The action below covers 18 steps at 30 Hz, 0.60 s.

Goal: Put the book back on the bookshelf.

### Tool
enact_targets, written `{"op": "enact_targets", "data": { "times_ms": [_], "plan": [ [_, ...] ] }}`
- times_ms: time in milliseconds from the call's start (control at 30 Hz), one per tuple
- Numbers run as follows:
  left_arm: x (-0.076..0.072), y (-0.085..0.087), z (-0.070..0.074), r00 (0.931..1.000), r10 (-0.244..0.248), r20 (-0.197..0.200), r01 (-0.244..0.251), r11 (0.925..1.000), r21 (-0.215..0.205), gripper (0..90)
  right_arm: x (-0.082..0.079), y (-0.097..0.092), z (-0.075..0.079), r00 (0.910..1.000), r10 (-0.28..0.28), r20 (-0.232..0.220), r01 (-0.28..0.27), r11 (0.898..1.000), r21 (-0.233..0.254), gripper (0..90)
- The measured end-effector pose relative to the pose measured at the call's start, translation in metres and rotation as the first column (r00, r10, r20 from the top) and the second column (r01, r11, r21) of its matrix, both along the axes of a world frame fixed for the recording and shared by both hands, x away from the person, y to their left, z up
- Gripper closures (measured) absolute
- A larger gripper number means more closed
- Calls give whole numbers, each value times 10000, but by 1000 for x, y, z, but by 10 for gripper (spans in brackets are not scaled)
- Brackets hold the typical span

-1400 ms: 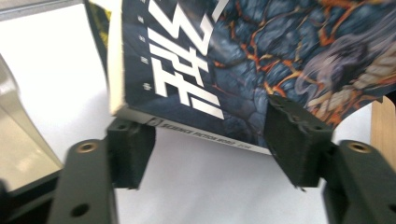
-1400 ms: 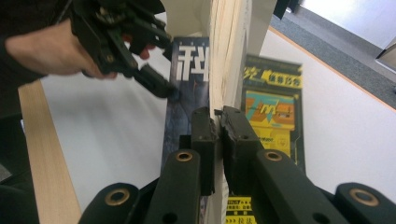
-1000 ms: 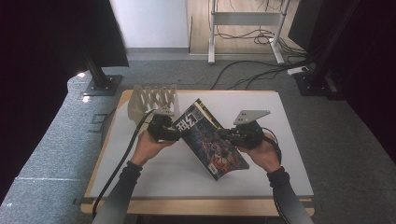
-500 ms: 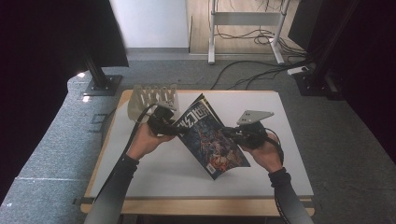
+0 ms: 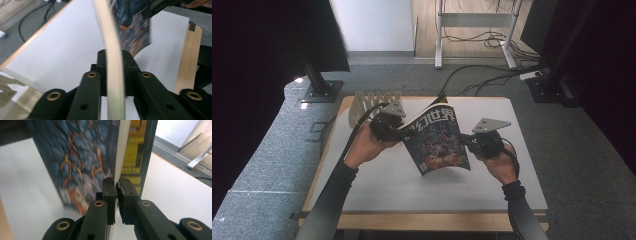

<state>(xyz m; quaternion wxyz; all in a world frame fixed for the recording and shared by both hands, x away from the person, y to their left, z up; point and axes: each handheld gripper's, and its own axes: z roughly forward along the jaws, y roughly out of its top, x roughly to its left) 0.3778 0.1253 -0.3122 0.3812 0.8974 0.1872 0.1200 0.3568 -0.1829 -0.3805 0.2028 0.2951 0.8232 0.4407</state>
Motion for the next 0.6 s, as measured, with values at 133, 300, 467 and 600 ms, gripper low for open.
{"op": "enact_targets", "data": {
  "times_ms": [133, 300, 467, 600],
  "plan": [
    [-3, -4, -1, 9998, -188, 70, 185, 9991, 383, 825, 2, 2, -11, 9999, -90, -60, 90, 9999, -68, 828],
    [-3, -8, -6, 9991, -254, 346, 250, 9996, 117, 817, 5, -3, -24, 9993, -271, -265, 277, 9993, 260, 828],
    [-4, -12, -13, 9969, -170, 765, 180, 9998, -121, 773, 5, -9, -30, 9981, -422, -440, 430, 9989, 169, 827],
    [-2, -7, -24, 9977, -134, 665, 175, 9979, -626, 732, 5, -14, -35, 9978, -373, -539, 401, 9979, 503, 827]
  ]
}}
